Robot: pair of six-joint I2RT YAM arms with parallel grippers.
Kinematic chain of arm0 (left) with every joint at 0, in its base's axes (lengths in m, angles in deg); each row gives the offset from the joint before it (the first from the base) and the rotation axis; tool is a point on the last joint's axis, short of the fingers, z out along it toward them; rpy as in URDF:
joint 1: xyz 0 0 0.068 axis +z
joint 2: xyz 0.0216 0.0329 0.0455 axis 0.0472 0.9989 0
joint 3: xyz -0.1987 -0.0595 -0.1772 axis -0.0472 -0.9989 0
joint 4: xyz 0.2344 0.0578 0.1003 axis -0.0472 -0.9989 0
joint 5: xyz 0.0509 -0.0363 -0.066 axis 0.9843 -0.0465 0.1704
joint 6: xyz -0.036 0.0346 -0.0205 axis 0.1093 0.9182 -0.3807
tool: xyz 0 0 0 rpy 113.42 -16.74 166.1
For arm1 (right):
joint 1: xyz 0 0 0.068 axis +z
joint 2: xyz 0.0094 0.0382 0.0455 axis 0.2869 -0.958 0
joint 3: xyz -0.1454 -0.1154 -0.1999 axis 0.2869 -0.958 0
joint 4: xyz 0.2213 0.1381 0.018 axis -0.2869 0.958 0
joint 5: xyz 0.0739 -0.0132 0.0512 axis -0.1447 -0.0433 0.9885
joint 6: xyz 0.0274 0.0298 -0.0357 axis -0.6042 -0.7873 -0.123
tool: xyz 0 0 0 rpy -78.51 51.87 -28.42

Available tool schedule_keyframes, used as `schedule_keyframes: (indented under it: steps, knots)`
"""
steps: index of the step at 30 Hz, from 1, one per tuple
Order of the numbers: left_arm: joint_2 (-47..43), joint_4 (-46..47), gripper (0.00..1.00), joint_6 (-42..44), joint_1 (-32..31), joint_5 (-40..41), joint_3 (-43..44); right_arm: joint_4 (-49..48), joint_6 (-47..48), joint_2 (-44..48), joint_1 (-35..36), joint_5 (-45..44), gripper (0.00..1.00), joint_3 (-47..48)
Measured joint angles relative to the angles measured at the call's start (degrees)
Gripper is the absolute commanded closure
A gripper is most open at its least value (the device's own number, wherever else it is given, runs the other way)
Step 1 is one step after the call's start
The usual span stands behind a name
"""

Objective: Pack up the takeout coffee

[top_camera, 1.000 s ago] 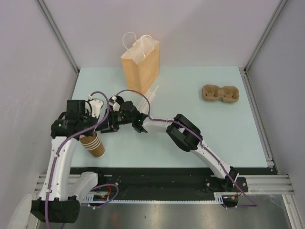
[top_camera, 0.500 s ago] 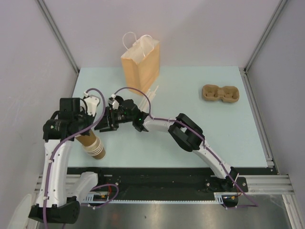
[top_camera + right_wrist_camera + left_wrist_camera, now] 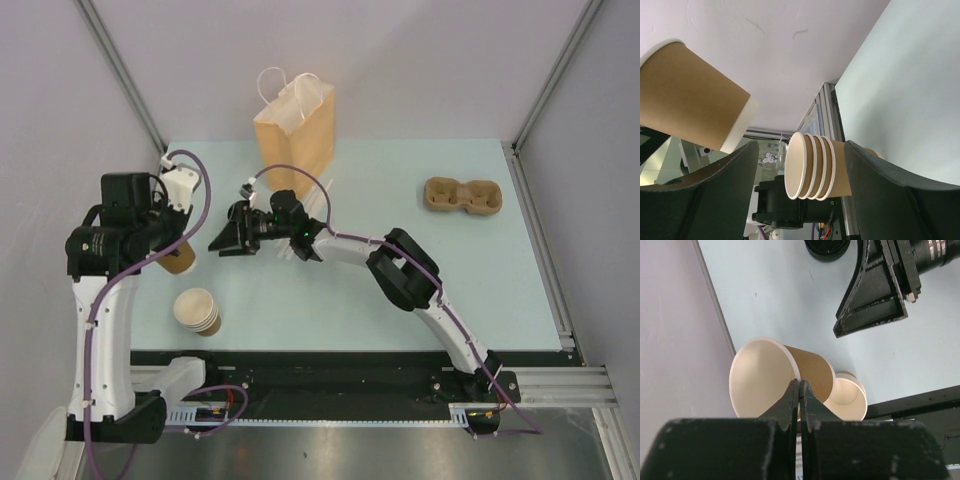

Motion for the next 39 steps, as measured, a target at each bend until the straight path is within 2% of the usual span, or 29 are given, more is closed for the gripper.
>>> schedule_keyframes:
  steps: [3, 7, 14, 18, 20, 22, 23, 26, 32, 39]
  knots:
    - [1.7, 0.2, 1.0, 1.1, -1.0, -1.5, 2.6, 0.6, 0.0, 1.8, -2.1, 0.7, 0.25, -0.9]
    - [3.5, 1.1, 1.0, 2.6, -5.3, -2.6, 3.5, 1.7, 1.0, 6.9, -6.4, 2.8, 0.26, -4.3]
    - [6.8, 8.5, 1.0, 4.0, -21.1, -3.1, 0.1, 5.6, 6.5, 19.3, -19.2, 9.6, 0.22, -15.4]
    - [9.7, 14.6, 1.0, 4.9, -31.8, -2.7, -5.3, 16.9, 15.7, 25.5, -28.8, 11.7, 0.17, -19.4]
    - [12.5, 18.2, 1.0, 5.4, -36.6, -2.6, -7.5, 23.2, 20.3, 28.5, -33.4, 12.2, 0.12, -20.5]
    - [15.4, 22.1, 1.0, 6.0, -40.0, -2.3, -9.1, 29.0, 24.5, 31.1, -37.4, 12.2, 0.01, -20.9]
    - [17.3, 24.2, 1.0, 6.4, -41.5, -2.2, -9.6, 31.9, 26.8, 32.6, -39.5, 12.2, 0.0, -21.2]
    - [22.6, 31.2, 1.0, 7.1, -44.2, -2.2, -10.4, 40.0, 32.8, 36.8, -45.8, 12.3, 0.0, -21.5]
    - [31.3, 44.6, 1.0, 8.2, -45.5, -1.8, -10.3, 52.2, 42.5, 41.2, -56.6, 12.2, 0.0, -21.8]
    - [38.5, 52.4, 1.0, 8.8, -49.0, -0.6, -10.1, 60.0, 48.2, 41.9, -59.6, 11.9, 0.0, -23.9]
